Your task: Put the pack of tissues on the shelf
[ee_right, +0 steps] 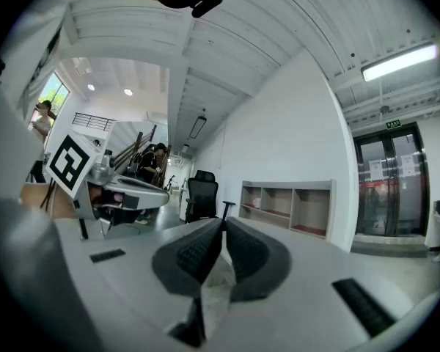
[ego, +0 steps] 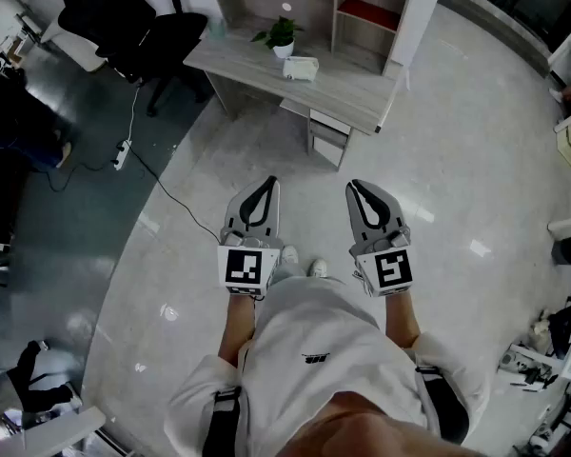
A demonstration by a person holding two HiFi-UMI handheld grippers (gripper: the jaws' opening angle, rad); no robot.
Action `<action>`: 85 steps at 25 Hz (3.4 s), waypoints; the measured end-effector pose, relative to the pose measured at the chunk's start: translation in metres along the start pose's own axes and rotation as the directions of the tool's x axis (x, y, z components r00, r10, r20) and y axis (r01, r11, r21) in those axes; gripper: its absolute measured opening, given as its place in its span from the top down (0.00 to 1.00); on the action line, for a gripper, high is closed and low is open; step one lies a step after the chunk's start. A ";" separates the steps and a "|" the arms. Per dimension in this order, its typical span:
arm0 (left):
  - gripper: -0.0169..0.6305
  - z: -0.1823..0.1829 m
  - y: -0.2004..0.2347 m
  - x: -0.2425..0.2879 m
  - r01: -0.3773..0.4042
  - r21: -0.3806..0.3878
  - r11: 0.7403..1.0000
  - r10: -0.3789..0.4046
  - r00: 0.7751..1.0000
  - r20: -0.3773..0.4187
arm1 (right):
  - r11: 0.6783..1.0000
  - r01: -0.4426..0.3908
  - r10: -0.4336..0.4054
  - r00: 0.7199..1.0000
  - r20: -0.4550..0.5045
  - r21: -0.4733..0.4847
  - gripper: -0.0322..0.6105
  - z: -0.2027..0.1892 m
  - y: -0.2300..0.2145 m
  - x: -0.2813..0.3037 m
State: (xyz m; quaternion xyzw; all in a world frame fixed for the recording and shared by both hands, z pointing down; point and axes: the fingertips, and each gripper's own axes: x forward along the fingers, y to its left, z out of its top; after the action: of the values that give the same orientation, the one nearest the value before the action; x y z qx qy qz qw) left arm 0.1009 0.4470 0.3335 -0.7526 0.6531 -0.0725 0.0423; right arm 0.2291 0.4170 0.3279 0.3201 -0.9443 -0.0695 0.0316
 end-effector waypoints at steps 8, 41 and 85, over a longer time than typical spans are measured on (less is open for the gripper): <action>0.93 0.002 -0.007 -0.003 -0.013 -0.007 1.000 0.013 1.000 -0.002 | 0.999 0.010 -0.011 1.000 0.024 0.035 0.89 0.002 -0.007 -0.005; 0.93 -0.022 0.079 0.092 0.004 -0.047 0.999 -0.005 1.000 -0.026 | 1.000 -0.005 0.005 1.000 -0.014 0.007 0.89 -0.009 -0.041 0.127; 0.93 -0.053 0.213 0.260 0.148 -0.077 0.986 -0.151 0.988 -0.036 | 0.994 0.106 -0.107 0.989 -0.100 -0.011 0.89 -0.030 -0.095 0.319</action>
State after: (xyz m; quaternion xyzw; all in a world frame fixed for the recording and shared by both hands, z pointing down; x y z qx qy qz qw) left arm -0.0805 0.1614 0.3660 -0.7987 0.5980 -0.0669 -0.0049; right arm 0.0364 0.1445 0.3476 0.3730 -0.9229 -0.0579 0.0761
